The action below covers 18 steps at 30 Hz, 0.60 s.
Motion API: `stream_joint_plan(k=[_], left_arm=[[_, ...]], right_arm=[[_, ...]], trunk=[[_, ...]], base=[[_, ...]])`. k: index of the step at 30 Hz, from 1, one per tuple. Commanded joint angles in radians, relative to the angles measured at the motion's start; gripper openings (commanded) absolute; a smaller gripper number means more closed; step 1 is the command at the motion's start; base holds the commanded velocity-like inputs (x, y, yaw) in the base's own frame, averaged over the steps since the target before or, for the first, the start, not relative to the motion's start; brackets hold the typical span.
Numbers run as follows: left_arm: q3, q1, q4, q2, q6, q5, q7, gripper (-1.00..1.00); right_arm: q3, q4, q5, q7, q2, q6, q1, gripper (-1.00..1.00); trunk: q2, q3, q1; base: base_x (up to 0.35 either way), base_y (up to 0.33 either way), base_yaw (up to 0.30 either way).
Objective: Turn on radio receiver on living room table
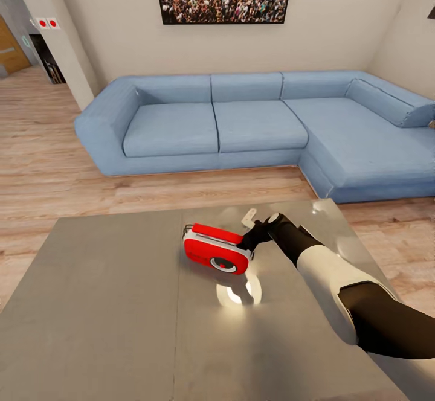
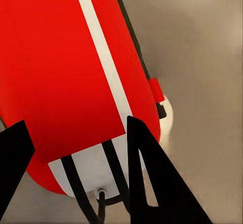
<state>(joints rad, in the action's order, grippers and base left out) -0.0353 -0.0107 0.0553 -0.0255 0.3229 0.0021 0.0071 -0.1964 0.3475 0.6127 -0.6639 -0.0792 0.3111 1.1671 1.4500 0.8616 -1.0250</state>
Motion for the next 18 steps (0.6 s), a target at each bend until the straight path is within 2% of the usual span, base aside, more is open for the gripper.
stream_joint_plan(k=[1,13,18], left_arm=[[0.000,0.000,0.000,0.001,-0.001,0.000,-0.002,1.00],[0.002,0.000,0.000,-0.005,-0.006,0.001,-0.008,1.00],[0.000,0.000,0.000,0.005,-0.003,0.000,-0.003,1.00]], right_arm=[[0.003,0.001,-0.004,-0.002,0.000,0.000,0.000,-1.00],[0.003,0.001,-0.004,-0.005,-0.001,0.000,0.000,-1.00],[0.003,0.001,-0.004,-0.005,-0.001,0.000,0.000,-1.00]], trunk=[[0.000,0.000,0.000],[0.000,0.000,0.000],[-0.035,-0.016,0.019]], base=[[-0.045,0.000,0.000],[-0.008,0.000,0.000],[0.000,0.000,0.000]])
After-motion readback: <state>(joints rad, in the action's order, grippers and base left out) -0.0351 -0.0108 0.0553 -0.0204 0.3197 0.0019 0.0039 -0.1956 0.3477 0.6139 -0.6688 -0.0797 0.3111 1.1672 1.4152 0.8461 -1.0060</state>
